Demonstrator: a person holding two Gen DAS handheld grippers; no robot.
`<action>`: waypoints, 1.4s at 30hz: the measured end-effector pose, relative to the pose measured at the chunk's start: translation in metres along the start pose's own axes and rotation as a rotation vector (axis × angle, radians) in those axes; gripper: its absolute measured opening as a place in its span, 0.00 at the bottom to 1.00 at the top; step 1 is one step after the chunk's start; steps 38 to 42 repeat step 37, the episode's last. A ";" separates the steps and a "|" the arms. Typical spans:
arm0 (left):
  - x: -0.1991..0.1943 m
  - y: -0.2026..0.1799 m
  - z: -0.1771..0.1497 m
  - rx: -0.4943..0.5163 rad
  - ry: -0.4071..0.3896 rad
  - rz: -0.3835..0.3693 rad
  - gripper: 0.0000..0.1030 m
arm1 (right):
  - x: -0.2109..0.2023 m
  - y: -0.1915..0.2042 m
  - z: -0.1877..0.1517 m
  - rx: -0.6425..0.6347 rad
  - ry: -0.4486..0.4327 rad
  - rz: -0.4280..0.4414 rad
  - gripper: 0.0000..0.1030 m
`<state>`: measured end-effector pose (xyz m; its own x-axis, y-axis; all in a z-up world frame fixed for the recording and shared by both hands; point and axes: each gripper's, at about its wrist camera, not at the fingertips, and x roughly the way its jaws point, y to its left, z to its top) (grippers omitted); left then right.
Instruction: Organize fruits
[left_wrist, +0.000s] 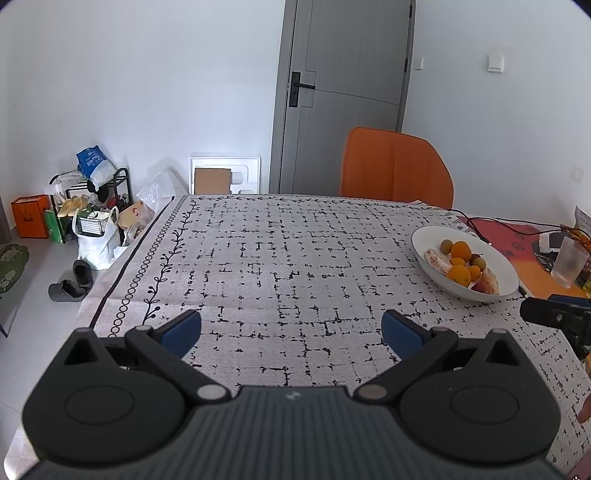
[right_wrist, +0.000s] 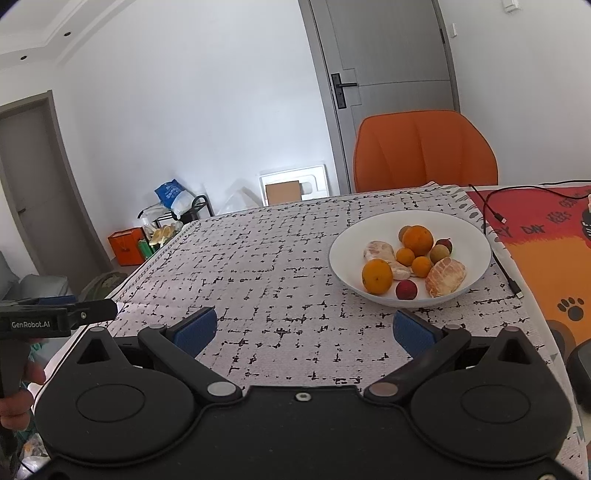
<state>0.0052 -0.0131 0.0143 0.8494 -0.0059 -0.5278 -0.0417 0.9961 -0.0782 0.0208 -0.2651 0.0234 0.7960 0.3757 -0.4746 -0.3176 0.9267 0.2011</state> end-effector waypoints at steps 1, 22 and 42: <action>0.000 0.001 0.000 -0.001 0.000 0.000 1.00 | 0.000 0.000 0.000 -0.002 0.001 -0.001 1.00; 0.003 -0.006 -0.004 0.016 0.018 -0.010 1.00 | 0.001 -0.002 -0.003 -0.001 0.013 -0.005 1.00; 0.004 -0.007 -0.005 0.025 0.017 -0.021 1.00 | 0.004 -0.006 -0.004 0.006 0.029 -0.012 1.00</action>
